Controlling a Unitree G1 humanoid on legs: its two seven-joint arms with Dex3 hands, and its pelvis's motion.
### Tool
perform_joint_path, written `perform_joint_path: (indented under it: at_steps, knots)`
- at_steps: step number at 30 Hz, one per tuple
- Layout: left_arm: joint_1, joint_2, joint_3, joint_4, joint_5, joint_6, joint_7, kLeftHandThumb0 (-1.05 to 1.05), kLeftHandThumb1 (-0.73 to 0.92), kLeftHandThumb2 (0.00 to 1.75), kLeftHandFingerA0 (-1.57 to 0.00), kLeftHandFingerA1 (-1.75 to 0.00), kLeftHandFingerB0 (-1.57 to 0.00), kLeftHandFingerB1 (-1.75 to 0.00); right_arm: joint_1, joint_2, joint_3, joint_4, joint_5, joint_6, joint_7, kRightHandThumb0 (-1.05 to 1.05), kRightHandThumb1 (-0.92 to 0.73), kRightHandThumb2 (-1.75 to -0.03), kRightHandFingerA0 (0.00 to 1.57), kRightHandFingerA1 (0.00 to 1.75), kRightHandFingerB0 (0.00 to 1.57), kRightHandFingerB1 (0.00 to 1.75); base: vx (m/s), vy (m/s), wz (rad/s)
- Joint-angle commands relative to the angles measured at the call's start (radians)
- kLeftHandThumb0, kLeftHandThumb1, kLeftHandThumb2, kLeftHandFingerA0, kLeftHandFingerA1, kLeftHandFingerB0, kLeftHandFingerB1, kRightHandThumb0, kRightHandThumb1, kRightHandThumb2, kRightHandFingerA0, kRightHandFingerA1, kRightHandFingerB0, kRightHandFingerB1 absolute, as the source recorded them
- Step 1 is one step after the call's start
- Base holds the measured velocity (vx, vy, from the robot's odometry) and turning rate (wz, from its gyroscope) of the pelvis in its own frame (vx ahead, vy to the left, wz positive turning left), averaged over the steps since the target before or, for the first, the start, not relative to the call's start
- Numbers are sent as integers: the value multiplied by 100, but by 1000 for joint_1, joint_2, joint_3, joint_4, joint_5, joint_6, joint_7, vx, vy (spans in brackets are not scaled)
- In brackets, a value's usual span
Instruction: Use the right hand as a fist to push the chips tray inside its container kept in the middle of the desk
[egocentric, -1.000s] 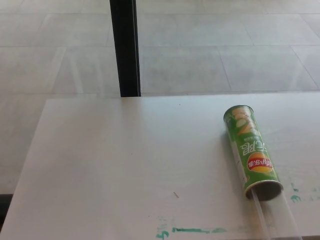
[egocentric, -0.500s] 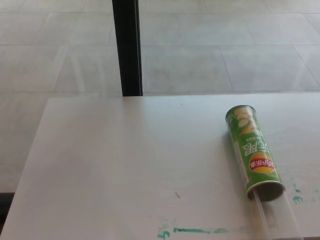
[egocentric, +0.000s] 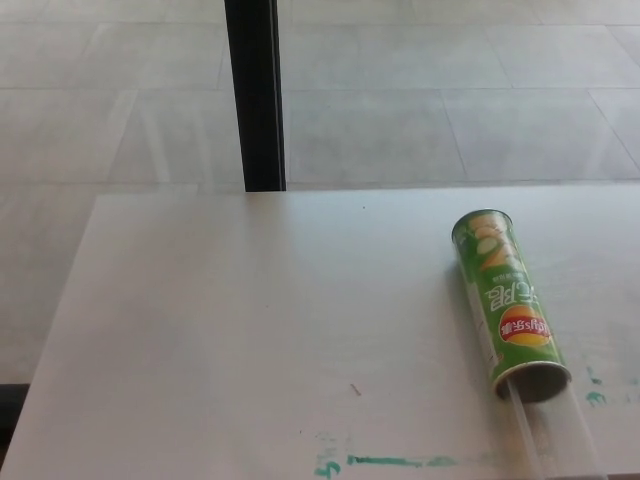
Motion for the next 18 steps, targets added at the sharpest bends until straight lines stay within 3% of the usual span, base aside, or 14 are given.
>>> perform_joint_path:
  at_steps: [1,3,4,5,6,7,8,14,18]
  knots:
    - [18,13,-3,2,-9,-20,1,-67,78,63,-52,-52,-42,-41,178,14,165,-405,113,59,149,-55,-80,-64,76,70,53,46,0,0,0]
    - [14,11,-3,10,-7,-19,11,-66,77,63,-52,-49,-42,-40,273,-22,201,-473,139,68,218,-55,-81,-63,73,71,52,44,0,0,0]
    - [10,14,-5,10,-5,-12,13,-66,60,96,-46,-60,-36,-54,284,-20,217,-465,128,22,238,-55,-80,-64,76,71,53,45,0,0,0]
    - [9,14,-5,11,-6,-12,13,-66,60,96,-46,-60,-36,-54,287,-22,218,-469,130,24,235,-55,-80,-64,76,71,53,45,0,0,0]
    - [10,15,-5,10,-6,-12,8,-67,79,63,-50,-50,-41,-40,306,-35,222,-475,124,10,255,-55,-81,-64,75,71,52,45,0,0,0]
    - [14,18,-9,5,-4,-15,-3,-67,62,99,-42,-59,-34,-53,335,-45,228,-484,129,-7,280,-53,-81,-64,77,70,53,46,0,0,0]
    - [14,18,-2,4,-13,-11,-9,-66,77,63,-50,-52,-40,-41,354,-51,232,-488,119,-27,293,-50,-82,-64,78,68,53,44,0,0,0]
    - [22,16,-2,5,-11,-33,-5,-68,80,63,-51,-51,-38,-41,462,-89,262,-502,94,-107,372,-52,-80,-64,80,68,57,46,0,0,0]
    - [20,21,0,5,-14,-27,-8,-70,78,63,-49,-52,-39,-41,509,-148,267,-503,86,-74,422,-56,-81,-65,82,73,64,46,0,0,0]
